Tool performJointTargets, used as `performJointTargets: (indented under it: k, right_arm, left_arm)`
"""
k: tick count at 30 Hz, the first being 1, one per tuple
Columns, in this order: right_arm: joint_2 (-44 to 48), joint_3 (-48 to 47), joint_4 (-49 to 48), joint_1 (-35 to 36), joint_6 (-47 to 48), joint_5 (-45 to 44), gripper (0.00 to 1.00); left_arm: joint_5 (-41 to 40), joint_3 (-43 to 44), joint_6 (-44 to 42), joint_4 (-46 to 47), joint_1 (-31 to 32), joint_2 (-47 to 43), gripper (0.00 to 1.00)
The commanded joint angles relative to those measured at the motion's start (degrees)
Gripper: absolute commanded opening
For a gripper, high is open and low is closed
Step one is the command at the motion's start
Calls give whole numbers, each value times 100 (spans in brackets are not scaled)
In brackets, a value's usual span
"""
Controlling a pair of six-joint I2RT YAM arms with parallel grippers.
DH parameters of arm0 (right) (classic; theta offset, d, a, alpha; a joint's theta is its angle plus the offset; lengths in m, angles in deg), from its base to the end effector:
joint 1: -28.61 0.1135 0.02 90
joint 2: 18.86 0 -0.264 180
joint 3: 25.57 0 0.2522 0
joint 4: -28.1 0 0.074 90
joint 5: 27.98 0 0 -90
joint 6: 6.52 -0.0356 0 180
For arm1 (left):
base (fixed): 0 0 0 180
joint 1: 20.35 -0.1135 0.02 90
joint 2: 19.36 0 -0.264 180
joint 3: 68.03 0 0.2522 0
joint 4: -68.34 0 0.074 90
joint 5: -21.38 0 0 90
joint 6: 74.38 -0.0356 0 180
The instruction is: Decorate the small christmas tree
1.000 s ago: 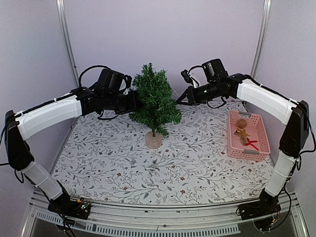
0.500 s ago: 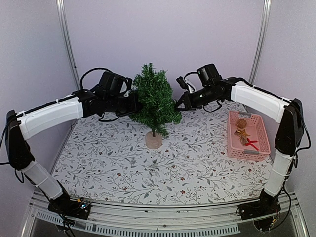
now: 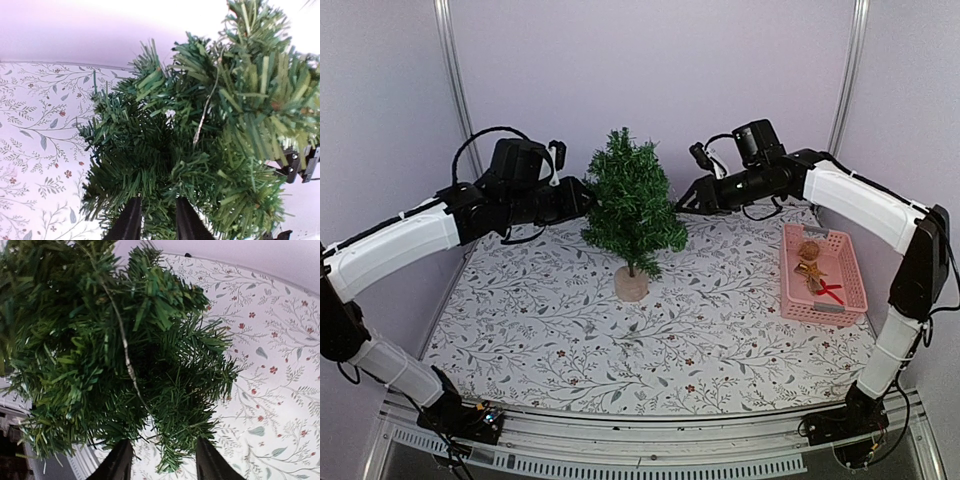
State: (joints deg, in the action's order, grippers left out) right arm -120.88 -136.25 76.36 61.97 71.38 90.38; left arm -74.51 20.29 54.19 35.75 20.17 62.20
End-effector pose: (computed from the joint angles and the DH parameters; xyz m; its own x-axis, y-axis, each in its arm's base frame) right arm 0.3294 0.2371 0.3425 -0.6861 -0.2309 -0.6899 -0.6605 0.5953 0.4576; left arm 0.2534 -0.2117 0.3567 -0.6181 -0.2875 -0.7316 0.2439 0.8146 -0.5262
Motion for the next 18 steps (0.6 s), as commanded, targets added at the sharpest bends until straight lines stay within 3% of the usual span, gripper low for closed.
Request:
performJointTargets:
  k: [1, 9, 13, 18]
  right_arm:
    - [393, 152, 64, -111, 20, -116, 53]
    - [1134, 904, 250, -411, 133, -12, 71]
    - [1800, 1888, 288, -651, 226, 99, 80]
    - [2259, 2622, 934, -659, 369, -5, 80]
  left_arm:
    - [-187, -204, -86, 119, 15, -294, 31]
    - [-537, -932, -63, 360, -25, -1221, 53]
    - [-327, -1537, -649, 774, 67, -1886, 56]
    - [-10, -1978, -1623, 961, 636, -2221, 56]
